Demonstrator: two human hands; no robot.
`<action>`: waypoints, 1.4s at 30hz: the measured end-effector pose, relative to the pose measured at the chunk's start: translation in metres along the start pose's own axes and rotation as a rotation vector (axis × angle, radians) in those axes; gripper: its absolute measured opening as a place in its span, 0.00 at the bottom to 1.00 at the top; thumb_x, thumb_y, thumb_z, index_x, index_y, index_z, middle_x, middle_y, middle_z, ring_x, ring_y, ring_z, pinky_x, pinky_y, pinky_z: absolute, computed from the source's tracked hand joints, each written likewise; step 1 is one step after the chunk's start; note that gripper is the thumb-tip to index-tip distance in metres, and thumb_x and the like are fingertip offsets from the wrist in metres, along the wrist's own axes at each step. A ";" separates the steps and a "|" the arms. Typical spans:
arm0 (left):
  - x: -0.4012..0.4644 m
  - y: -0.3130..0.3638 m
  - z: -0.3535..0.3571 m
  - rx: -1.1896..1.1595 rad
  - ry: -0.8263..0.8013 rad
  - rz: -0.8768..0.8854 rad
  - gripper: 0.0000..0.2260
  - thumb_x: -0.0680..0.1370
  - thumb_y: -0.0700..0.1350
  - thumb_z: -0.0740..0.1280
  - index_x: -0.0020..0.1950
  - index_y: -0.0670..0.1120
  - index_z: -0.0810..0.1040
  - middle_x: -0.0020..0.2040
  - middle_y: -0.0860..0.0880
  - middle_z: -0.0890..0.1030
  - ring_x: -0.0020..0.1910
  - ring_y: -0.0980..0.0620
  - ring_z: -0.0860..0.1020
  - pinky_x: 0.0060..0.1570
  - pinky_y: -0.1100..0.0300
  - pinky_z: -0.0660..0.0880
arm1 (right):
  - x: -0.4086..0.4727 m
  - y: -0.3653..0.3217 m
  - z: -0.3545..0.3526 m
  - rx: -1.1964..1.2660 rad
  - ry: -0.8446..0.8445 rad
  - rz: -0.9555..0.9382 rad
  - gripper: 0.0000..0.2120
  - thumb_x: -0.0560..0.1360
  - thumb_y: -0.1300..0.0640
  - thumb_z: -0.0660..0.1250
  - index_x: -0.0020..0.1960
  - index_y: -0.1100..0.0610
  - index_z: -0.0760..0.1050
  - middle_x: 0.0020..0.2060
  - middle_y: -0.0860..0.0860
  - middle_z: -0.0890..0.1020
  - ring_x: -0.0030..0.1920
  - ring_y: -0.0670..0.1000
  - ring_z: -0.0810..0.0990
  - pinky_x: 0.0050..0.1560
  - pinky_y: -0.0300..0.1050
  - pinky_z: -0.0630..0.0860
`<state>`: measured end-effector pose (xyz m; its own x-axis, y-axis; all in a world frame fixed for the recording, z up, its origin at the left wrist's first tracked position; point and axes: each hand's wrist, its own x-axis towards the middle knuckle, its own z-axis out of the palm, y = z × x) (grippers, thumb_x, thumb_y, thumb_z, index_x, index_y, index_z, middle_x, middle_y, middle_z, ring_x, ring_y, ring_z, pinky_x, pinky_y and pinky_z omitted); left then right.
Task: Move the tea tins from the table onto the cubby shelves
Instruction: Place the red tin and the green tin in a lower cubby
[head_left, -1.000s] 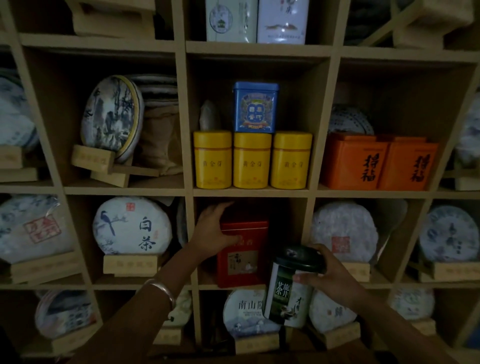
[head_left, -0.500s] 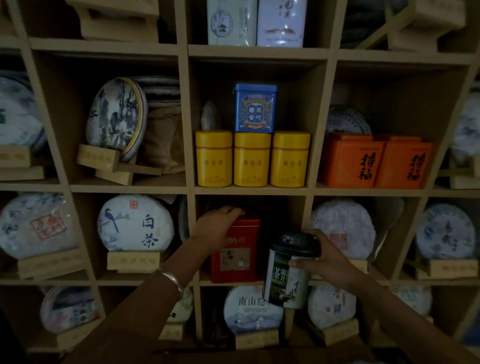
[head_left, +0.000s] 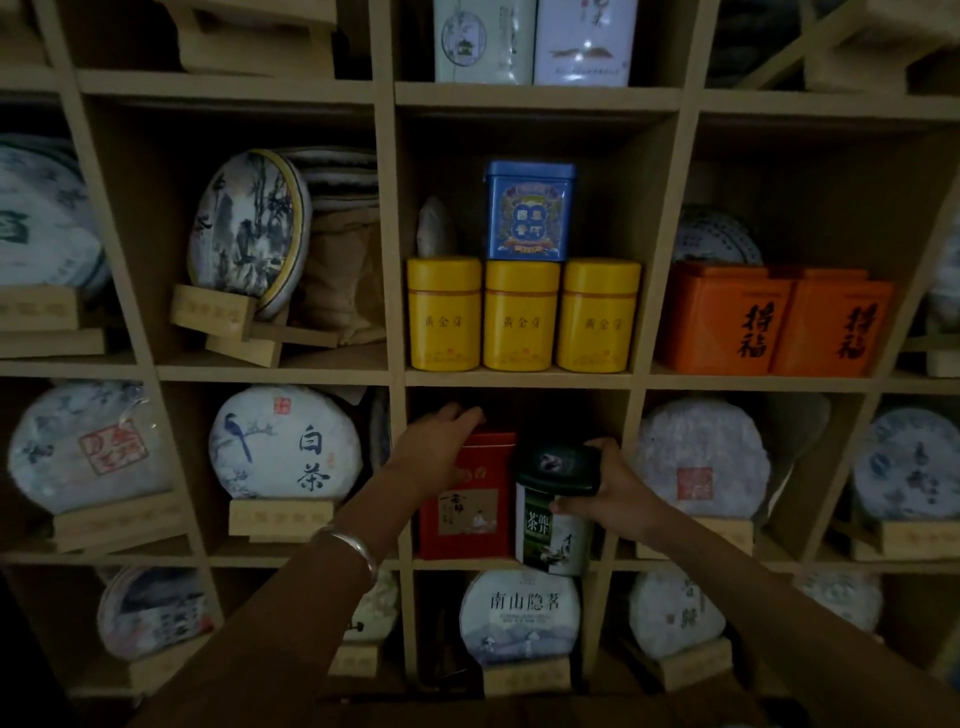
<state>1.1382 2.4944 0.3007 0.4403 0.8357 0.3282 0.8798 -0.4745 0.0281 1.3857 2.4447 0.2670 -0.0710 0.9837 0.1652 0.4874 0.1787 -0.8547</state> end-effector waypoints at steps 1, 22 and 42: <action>0.001 0.000 0.000 -0.001 -0.004 0.000 0.38 0.70 0.45 0.75 0.75 0.50 0.60 0.68 0.43 0.68 0.61 0.41 0.73 0.56 0.50 0.75 | 0.002 0.001 0.001 -0.015 0.000 0.010 0.38 0.64 0.63 0.79 0.62 0.55 0.56 0.52 0.44 0.73 0.56 0.47 0.75 0.49 0.37 0.75; 0.003 0.001 -0.002 0.022 -0.016 0.004 0.36 0.70 0.45 0.74 0.74 0.49 0.60 0.68 0.44 0.67 0.61 0.42 0.73 0.56 0.49 0.74 | 0.009 -0.021 0.006 -0.709 0.011 0.013 0.43 0.72 0.38 0.66 0.78 0.52 0.48 0.72 0.61 0.64 0.67 0.60 0.70 0.62 0.47 0.71; 0.000 0.002 0.001 0.007 0.027 0.014 0.36 0.71 0.46 0.73 0.74 0.49 0.60 0.68 0.44 0.67 0.63 0.42 0.72 0.56 0.51 0.73 | 0.007 -0.025 -0.016 -0.928 -0.034 -0.259 0.28 0.74 0.54 0.69 0.71 0.56 0.66 0.62 0.57 0.75 0.59 0.55 0.76 0.54 0.45 0.74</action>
<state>1.1403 2.4935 0.2998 0.4477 0.8213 0.3536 0.8748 -0.4841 0.0167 1.3866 2.4470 0.2976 -0.2912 0.9187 0.2668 0.9461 0.3179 -0.0622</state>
